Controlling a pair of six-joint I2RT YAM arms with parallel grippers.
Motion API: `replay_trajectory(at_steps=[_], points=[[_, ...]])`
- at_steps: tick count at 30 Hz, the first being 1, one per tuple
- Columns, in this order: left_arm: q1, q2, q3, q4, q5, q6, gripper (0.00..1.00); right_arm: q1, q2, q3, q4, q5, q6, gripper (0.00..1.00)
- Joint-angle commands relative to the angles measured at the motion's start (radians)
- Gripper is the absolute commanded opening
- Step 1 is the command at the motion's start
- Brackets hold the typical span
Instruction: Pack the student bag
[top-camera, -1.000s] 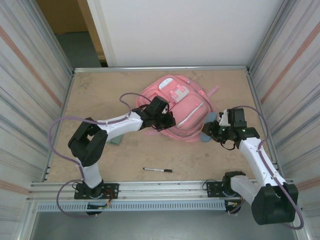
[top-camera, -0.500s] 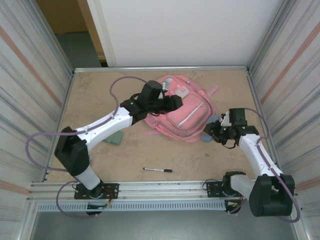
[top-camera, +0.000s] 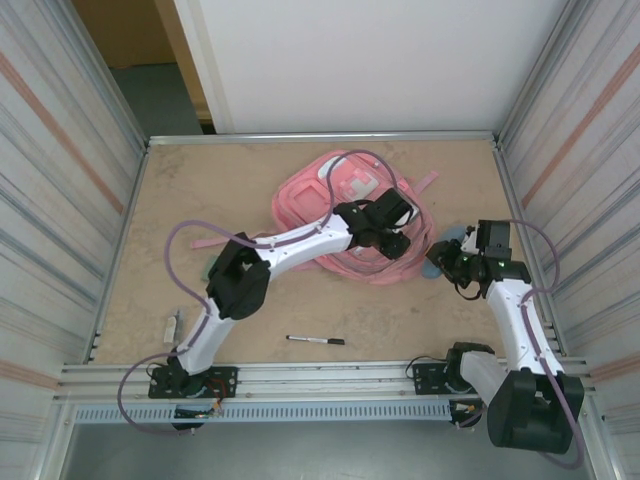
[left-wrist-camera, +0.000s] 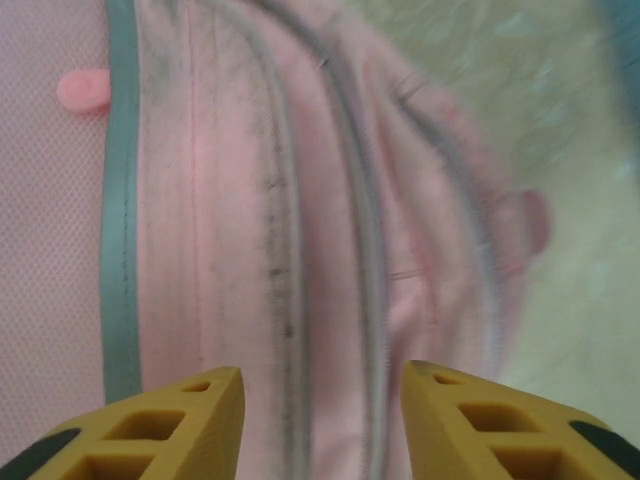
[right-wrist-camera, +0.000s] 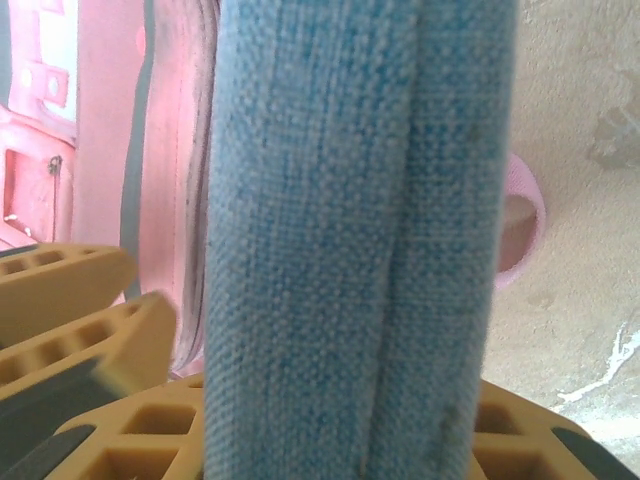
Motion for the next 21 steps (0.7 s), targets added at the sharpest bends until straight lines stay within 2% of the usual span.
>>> replay_trajectory(at_steps=[1,5,8,12,17,19,21], points=[[0.013,0.034,0.064,-0.091,-0.113,0.098,0.42,-0.007,-0.036,-0.02,-0.003,0.022,-0.017,0.24],[0.023,0.096,0.098,-0.109,-0.115,0.089,0.42,-0.017,-0.041,-0.024,-0.01,0.006,-0.027,0.24],[0.023,0.126,0.115,-0.119,-0.099,0.087,0.46,-0.018,-0.037,-0.036,0.014,-0.003,-0.021,0.24],[0.022,0.14,0.117,-0.111,-0.057,0.074,0.55,-0.019,-0.014,-0.02,0.011,-0.027,-0.022,0.24],[0.02,0.132,0.054,-0.033,-0.03,0.106,0.58,-0.02,-0.004,-0.023,0.029,-0.045,-0.019,0.24],[0.017,0.139,0.049,-0.02,-0.066,0.116,0.57,-0.02,-0.008,-0.025,0.022,-0.044,-0.019,0.24],[0.009,0.151,0.049,-0.018,-0.148,0.129,0.55,-0.019,-0.017,-0.039,0.034,-0.044,-0.009,0.24]])
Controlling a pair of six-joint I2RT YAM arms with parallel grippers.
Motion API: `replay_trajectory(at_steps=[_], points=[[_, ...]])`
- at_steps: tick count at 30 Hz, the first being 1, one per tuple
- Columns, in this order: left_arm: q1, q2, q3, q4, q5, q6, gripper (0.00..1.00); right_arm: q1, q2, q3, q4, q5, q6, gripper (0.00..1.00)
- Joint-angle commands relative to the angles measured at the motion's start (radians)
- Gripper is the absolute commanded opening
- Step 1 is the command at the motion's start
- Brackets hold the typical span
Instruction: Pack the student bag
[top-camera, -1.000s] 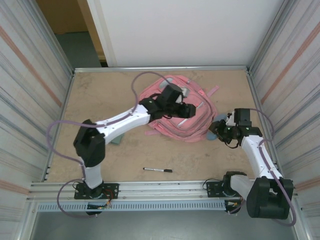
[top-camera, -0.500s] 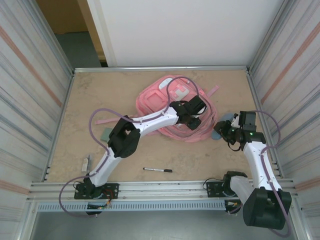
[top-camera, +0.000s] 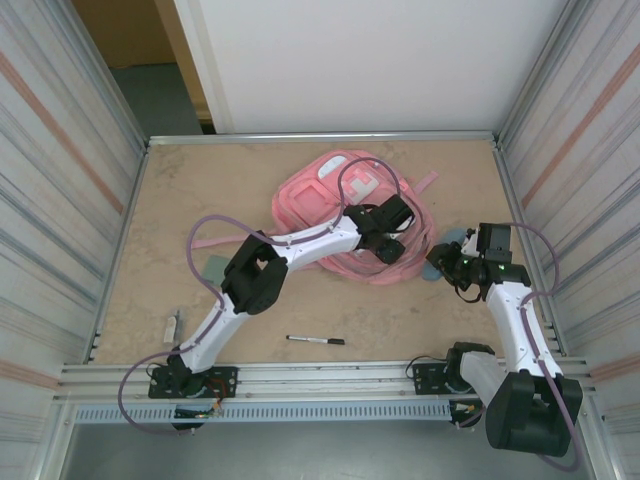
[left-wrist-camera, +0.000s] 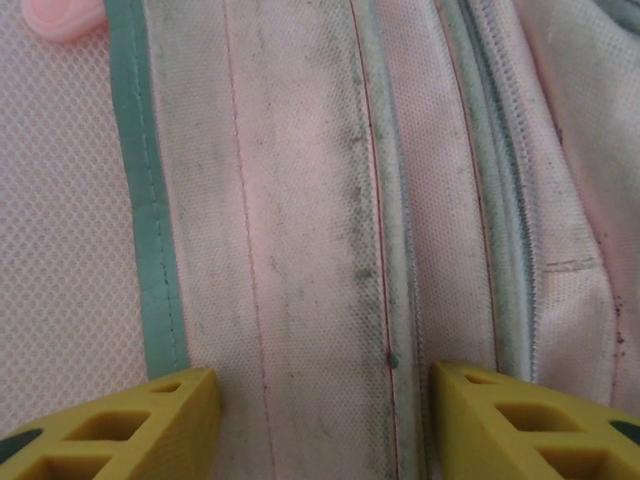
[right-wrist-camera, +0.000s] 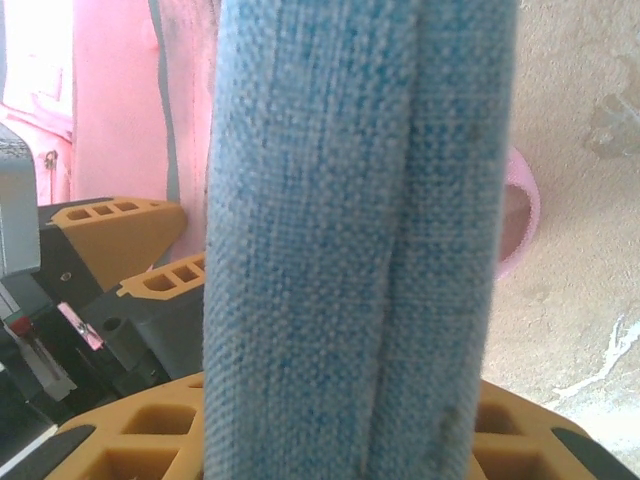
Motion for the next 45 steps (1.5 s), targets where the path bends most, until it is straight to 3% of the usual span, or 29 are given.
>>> replay_trajectory(at_steps=[1,4,9,12,13,17,22,31,36,39,45], points=[[-0.005,0.039,-0.02,0.03,-0.118,0.041,0.53,-0.007,-0.01,-0.015,0.03,-0.024,-0.004,0.24],[-0.003,0.048,-0.03,0.054,-0.145,0.04,0.47,-0.007,-0.01,-0.014,0.014,-0.027,-0.008,0.24],[-0.012,0.019,-0.1,0.13,-0.041,0.092,0.6,-0.007,-0.016,-0.019,0.016,-0.027,-0.011,0.24],[-0.014,0.022,-0.11,0.136,-0.061,0.096,0.56,-0.007,-0.016,-0.017,0.008,-0.029,-0.008,0.24],[-0.014,0.028,-0.105,0.123,-0.093,0.092,0.52,-0.007,-0.019,-0.021,0.017,-0.032,-0.002,0.24],[-0.021,-0.019,-0.15,0.138,-0.126,0.087,0.19,-0.007,-0.013,-0.009,0.013,-0.041,-0.002,0.25],[-0.05,-0.188,-0.251,0.213,-0.18,0.112,0.0,-0.007,-0.011,-0.025,0.034,-0.064,-0.002,0.25],[0.003,-0.476,-0.279,0.205,-0.094,0.061,0.0,0.017,0.024,-0.049,0.082,-0.239,-0.056,0.23],[0.006,-0.518,-0.187,0.106,-0.102,0.025,0.0,0.135,0.036,-0.017,0.115,-0.254,-0.033,0.23],[0.006,-0.55,-0.21,0.145,-0.074,0.008,0.0,0.225,0.12,0.003,0.238,-0.269,0.098,0.24],[0.008,-0.552,-0.211,0.158,0.007,-0.044,0.0,0.411,0.301,0.083,0.474,-0.019,0.347,0.29]])
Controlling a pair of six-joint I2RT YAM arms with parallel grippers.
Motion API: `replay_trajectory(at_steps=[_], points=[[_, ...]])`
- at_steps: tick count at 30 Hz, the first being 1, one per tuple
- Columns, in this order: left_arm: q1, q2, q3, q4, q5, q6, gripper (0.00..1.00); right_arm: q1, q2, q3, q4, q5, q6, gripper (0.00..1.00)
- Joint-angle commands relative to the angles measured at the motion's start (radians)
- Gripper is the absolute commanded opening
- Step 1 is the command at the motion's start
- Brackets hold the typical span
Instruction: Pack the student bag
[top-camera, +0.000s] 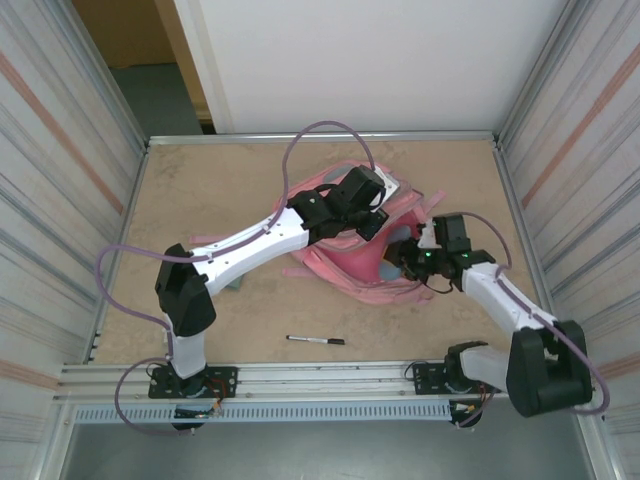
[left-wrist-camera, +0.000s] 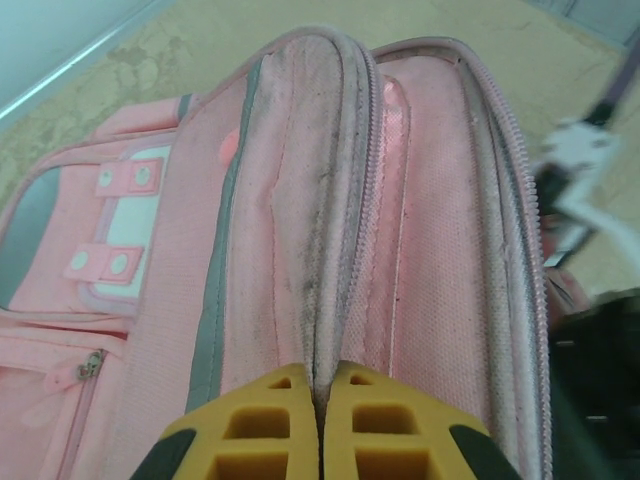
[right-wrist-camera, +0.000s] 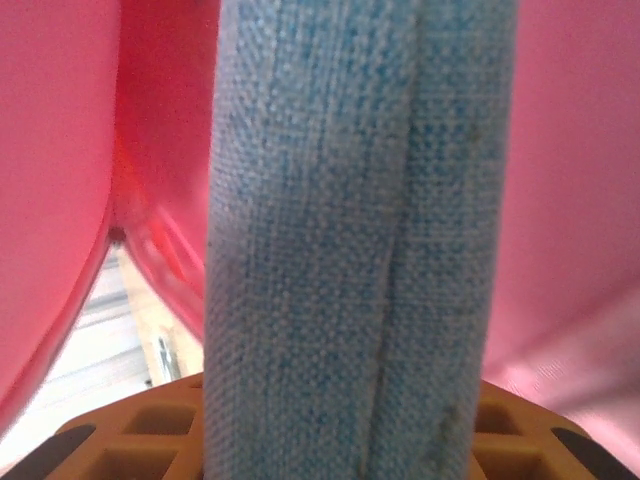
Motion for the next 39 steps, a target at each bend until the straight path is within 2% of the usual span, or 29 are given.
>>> replay_trajectory(at_steps=[1,6,9,11,15,19,27,30,32,39], points=[[-0.004,-0.073,0.034,0.076,0.05,-0.055,0.0,0.075,0.08,0.074,0.212,0.162,0.185,0.29],[-0.003,-0.094,0.019,0.103,0.081,-0.06,0.0,0.131,0.253,0.11,0.402,0.253,0.347,0.33],[-0.002,-0.098,0.015,0.115,0.055,-0.043,0.0,0.156,0.362,0.168,0.463,0.285,0.358,0.36],[0.004,-0.097,0.015,0.115,0.036,-0.026,0.0,0.158,0.428,0.204,0.484,0.263,0.362,0.43],[0.028,-0.098,0.01,0.104,0.033,-0.041,0.0,0.146,0.441,0.213,0.434,0.254,0.333,0.53],[0.047,-0.112,-0.038,0.123,0.047,-0.074,0.0,0.133,0.413,0.252,0.262,0.239,0.184,0.58],[0.046,-0.098,-0.042,0.13,0.075,-0.069,0.0,0.112,0.389,0.224,0.212,0.174,0.136,0.49],[0.046,-0.091,-0.018,0.109,0.088,-0.072,0.0,0.117,0.393,0.223,0.231,0.175,0.135,0.39],[0.047,-0.09,-0.021,0.12,0.09,-0.074,0.0,0.117,0.429,0.243,0.251,0.147,0.14,0.35],[0.047,-0.077,-0.011,0.128,0.086,-0.081,0.0,0.157,0.557,0.332,0.309,0.126,0.146,0.32]])
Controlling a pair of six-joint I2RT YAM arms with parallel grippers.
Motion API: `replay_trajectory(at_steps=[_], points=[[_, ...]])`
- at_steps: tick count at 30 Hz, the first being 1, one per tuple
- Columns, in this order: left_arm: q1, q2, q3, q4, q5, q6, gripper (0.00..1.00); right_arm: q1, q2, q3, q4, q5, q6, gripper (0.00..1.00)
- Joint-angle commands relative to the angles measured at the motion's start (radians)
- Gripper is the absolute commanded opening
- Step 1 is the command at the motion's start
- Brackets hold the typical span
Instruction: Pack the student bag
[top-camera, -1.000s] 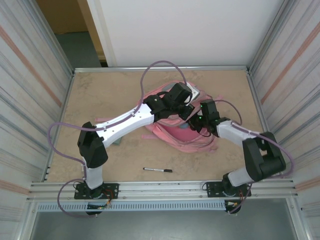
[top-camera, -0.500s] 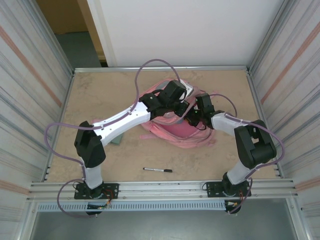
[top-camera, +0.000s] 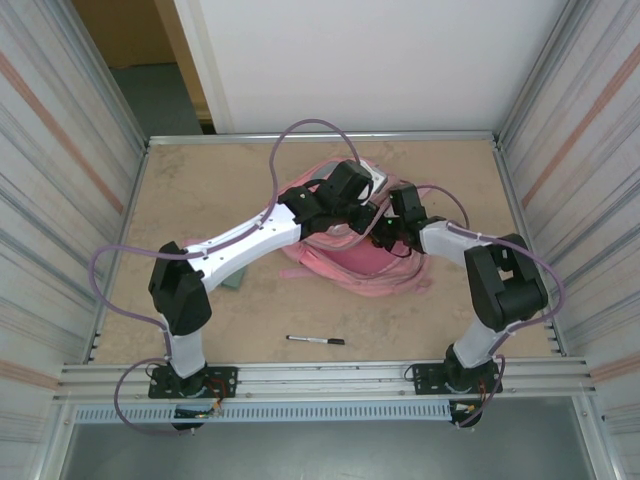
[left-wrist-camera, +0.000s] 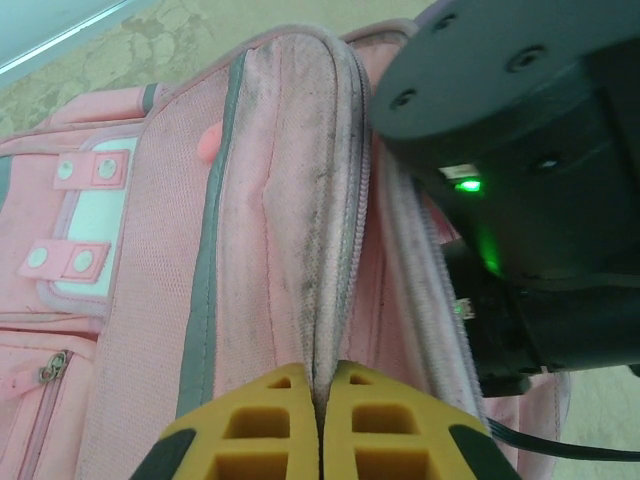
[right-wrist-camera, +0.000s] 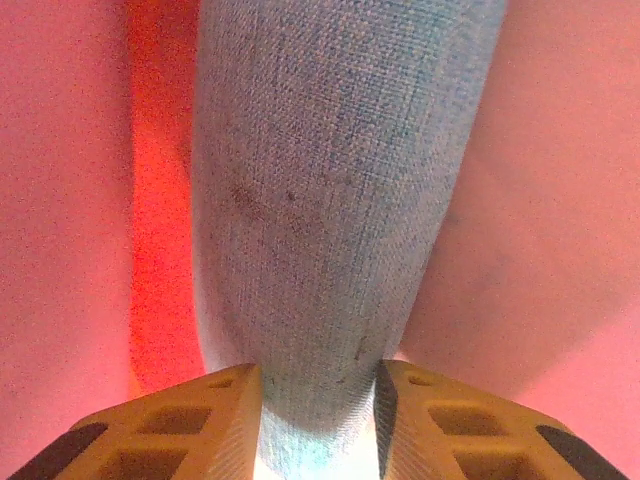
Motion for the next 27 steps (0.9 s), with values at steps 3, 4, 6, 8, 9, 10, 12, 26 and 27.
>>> replay_trajectory(at_steps=[3,4,6,8,9,10,12,26,27], points=[[-0.009,-0.038,0.06,0.087,0.036,-0.017,0.0,0.042,0.123,0.085,0.071,-0.043,0.011,0.28],[-0.009,-0.034,0.067,0.083,0.041,-0.018,0.0,0.046,0.138,0.095,0.091,-0.045,0.02,0.27],[-0.01,-0.027,0.071,0.083,0.045,-0.016,0.0,0.061,0.169,0.131,0.113,-0.047,0.028,0.25],[-0.01,-0.019,0.08,0.082,0.046,-0.012,0.0,0.078,0.205,0.181,0.119,-0.042,0.013,0.25],[-0.009,-0.013,0.089,0.074,0.047,-0.011,0.0,0.083,0.224,0.202,0.129,-0.05,0.003,0.24],[-0.01,-0.008,0.099,0.062,0.05,-0.011,0.0,0.086,0.247,0.224,0.142,-0.063,0.005,0.24],[-0.01,-0.007,0.106,0.052,0.054,-0.007,0.0,0.098,0.288,0.241,0.216,-0.096,0.022,0.22],[0.021,-0.073,0.024,0.065,-0.004,0.049,0.0,0.124,0.346,0.243,0.355,-0.331,-0.007,0.12],[0.021,-0.074,0.025,0.066,-0.004,0.055,0.0,0.128,0.356,0.246,0.362,-0.344,0.002,0.12]])
